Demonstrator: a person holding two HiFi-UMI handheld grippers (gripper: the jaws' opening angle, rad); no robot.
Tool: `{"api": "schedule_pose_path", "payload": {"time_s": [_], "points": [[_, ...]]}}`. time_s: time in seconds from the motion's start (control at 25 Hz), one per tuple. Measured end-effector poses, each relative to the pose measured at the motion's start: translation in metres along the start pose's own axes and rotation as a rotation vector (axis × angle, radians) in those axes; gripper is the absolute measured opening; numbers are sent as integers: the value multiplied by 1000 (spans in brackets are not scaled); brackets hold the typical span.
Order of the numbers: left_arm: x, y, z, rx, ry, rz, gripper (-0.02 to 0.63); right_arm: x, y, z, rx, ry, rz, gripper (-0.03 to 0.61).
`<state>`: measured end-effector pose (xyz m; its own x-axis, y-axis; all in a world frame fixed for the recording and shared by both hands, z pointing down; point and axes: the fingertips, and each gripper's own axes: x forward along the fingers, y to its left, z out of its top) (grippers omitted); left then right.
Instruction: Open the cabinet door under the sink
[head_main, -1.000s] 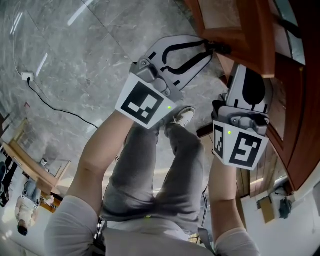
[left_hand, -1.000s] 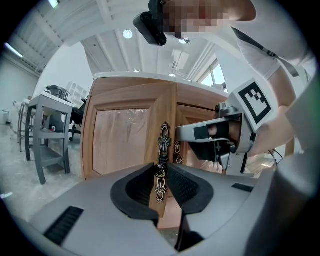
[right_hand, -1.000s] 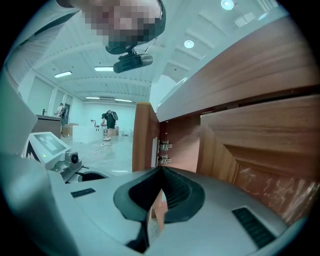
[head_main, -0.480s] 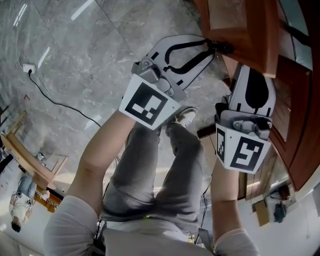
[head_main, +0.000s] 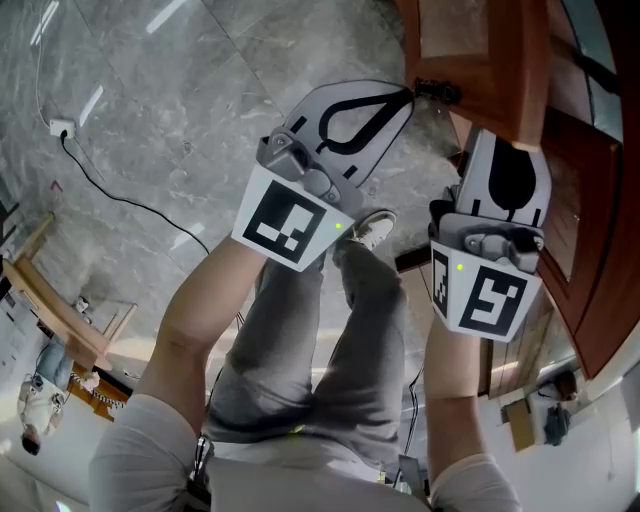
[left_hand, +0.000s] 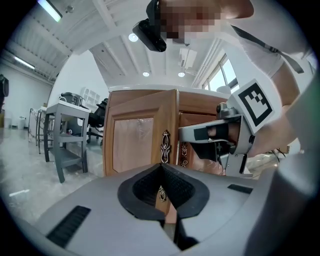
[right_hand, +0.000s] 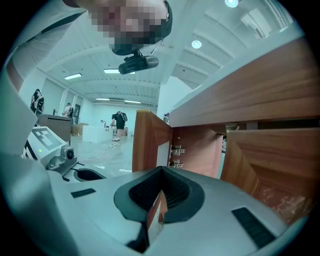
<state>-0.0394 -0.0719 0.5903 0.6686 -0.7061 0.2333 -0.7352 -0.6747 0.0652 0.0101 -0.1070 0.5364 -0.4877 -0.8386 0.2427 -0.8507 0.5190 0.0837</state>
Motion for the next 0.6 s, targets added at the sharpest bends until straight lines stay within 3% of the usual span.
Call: {"api": "schedule_pose_path", "payload": {"time_s": [0.6], "points": [[-46,22,31,-15,3,159,15,7,44,17,26,27,64,31]]}}
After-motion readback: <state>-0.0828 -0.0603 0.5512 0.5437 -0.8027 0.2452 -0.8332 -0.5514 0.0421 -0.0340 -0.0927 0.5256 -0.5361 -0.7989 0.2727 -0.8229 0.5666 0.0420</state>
